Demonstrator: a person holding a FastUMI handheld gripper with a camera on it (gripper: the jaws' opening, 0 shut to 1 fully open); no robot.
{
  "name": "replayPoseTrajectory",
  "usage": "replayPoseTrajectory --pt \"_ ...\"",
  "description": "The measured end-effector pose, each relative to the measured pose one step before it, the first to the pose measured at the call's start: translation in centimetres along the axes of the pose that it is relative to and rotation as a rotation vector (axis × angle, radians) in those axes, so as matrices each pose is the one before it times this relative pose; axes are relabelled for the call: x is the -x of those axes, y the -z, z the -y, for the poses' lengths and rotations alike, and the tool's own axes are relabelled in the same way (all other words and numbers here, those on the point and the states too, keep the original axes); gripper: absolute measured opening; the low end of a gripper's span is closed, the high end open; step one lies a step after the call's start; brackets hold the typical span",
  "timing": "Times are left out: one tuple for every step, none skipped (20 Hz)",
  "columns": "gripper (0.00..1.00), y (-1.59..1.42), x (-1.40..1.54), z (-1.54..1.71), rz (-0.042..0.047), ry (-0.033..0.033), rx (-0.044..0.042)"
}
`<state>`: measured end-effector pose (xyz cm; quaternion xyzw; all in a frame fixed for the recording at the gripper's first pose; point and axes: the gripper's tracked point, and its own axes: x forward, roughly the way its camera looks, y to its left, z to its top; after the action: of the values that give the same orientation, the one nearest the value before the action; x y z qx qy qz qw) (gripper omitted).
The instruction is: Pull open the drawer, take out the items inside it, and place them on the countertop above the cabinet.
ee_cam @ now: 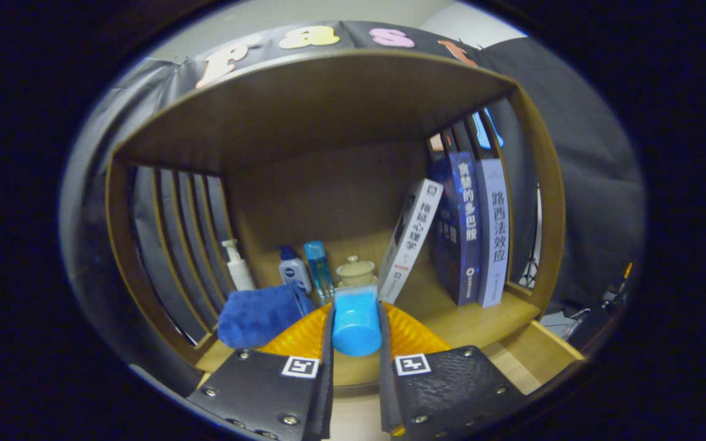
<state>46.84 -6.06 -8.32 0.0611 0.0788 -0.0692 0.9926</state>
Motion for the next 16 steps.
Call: replayPoseTrajectory --pt "0.31 1.184 -0.834 0.351 -0.02386 0.01879 0.00946" --pt "0.31 1.028 -0.555 0.397 -0.02031 0.01468 0.01098" --pt "0.31 0.831 -0.688 0.314 -0.01664 0.01098 0.01260" --pt "0.31 0.661 -0.470 0.304 -0.01594 0.01318 0.01147" --pt "0.31 0.373 -0.113 -0.098 -0.01040 0.00710 0.00884" --pt "0.31 0.549 -0.738 -0.194 -0.00431 0.00218 0.00890" --pt "0.32 0.512 0.095 -0.031 -0.01284 -0.00002 0.00933" --pt "0.32 0.585 -0.254 -0.098 -0.01438 0.00005 0.01073" --pt "0.33 0.508 -0.171 -0.141 -0.01850 -0.00570 0.01053" --pt "0.33 0.053 -0.143 -0.140 0.00349 -0.00032 0.00814" --pt "0.35 0.284 -0.217 -0.007 -0.00095 0.00036 0.00767" --pt "0.35 0.260 0.030 0.158 -0.00733 0.00383 0.00494" --pt "0.36 0.447 -0.062 0.097 -0.01549 0.00441 0.00466" --pt "0.37 0.347 0.177 0.052 -0.01384 0.00247 0.00507" --pt "0.40 -0.065 0.036 0.054 0.00754 0.00433 0.00662" --pt "0.40 -0.175 0.336 0.064 0.00913 0.00492 0.00413"
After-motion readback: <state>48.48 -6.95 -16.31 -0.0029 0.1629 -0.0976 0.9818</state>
